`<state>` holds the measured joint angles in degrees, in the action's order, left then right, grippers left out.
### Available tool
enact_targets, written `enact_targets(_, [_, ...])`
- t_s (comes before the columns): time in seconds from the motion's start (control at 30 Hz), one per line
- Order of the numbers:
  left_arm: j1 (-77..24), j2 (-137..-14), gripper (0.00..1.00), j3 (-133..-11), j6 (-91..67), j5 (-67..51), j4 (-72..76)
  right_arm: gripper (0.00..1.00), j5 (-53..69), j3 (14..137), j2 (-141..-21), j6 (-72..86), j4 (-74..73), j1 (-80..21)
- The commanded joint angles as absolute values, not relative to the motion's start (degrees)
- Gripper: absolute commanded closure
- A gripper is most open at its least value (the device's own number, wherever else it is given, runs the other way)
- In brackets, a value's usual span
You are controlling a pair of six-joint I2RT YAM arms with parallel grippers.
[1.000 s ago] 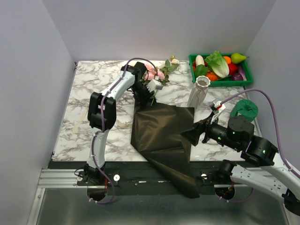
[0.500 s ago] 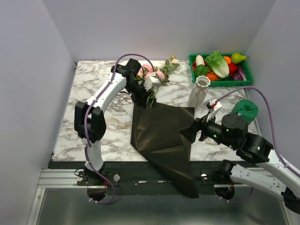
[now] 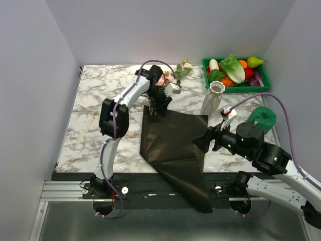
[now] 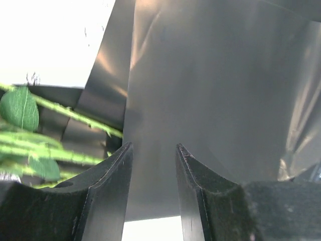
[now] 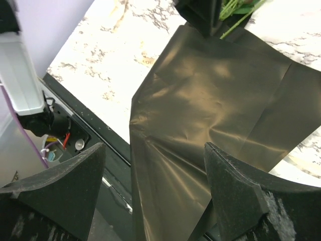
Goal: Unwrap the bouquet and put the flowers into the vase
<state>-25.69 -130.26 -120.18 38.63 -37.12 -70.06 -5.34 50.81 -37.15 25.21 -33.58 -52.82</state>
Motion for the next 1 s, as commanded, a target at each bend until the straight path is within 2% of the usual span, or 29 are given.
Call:
enact_targets(0.0, [-27.33,-133.41,0.52,-124.36,41.39,-34.72,-72.59,0.14,-6.15,50.45,-36.39,24.87,-31.99,-53.09])
enact_targets(0.3, [-27.77,-138.69,0.50,-127.26,41.75,-32.17,-72.07,0.13,-3.61,51.85,-34.10,24.96,-31.82,-53.00])
enact_targets(0.4, [-27.77,-139.48,0.43,-127.09,41.22,-30.77,-71.02,0.13,-2.38,52.56,-33.93,24.96,-31.73,-53.09])
enact_targets(0.43, [-27.77,-139.74,0.38,-126.74,40.79,-30.24,-70.58,0.13,-2.20,52.73,-33.75,24.96,-31.73,-53.09])
enact_targets(0.6, [-27.77,-139.04,0.31,-124.90,39.99,-29.53,-68.21,0.13,-0.88,52.82,-33.31,24.96,-31.64,-53.00])
enact_targets(0.8, [-28.04,-139.48,0.36,-124.89,41.83,-30.32,-71.36,0.13,-0.44,52.21,-32.43,25.31,-31.46,-53.09])
enact_targets(0.83, [-28.04,-139.66,0.41,-124.98,42.27,-30.50,-71.98,0.13,-0.35,52.21,-32.43,25.31,-31.55,-53.00])
enact_targets(0.97, [-28.12,-139.57,0.49,-125.15,44.12,-31.64,-74.61,0.13,-0.26,53.44,-33.40,24.52,-31.99,-53.00])
